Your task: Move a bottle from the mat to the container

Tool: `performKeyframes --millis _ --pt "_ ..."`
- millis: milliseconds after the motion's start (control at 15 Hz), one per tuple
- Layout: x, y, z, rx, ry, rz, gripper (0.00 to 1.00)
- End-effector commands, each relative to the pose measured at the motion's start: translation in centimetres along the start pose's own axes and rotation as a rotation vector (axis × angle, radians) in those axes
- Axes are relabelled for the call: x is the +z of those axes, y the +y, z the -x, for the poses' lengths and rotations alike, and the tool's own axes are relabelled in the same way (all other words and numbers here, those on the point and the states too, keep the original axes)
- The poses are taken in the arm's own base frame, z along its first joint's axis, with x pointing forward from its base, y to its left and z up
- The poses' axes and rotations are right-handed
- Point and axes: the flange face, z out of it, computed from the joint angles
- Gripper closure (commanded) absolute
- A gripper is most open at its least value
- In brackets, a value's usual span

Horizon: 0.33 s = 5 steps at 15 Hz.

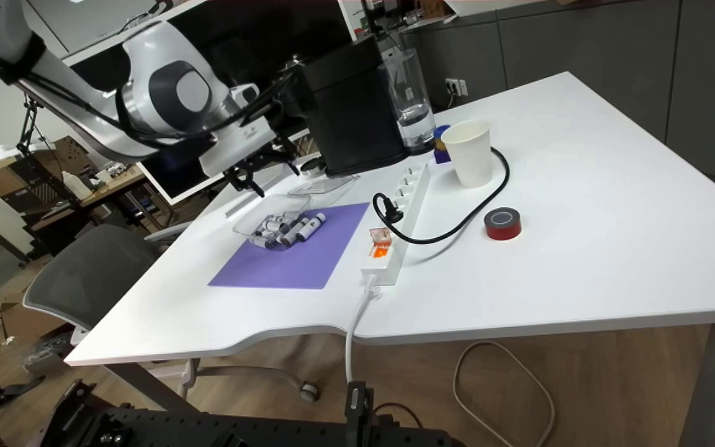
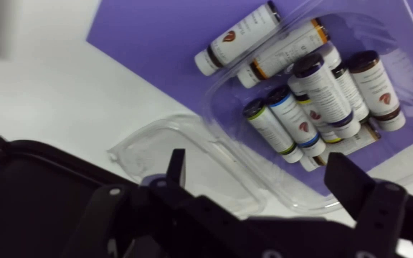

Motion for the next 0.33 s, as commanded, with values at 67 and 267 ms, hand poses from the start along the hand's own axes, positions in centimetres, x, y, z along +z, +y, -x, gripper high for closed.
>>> performKeyframes --millis 67,267 --pt "-8.7 4.2 1.6 0.156 -0.055 0.171 0.0" --pt "-13.4 6.2 3.3 0.2 -0.122 0.284 0.0"
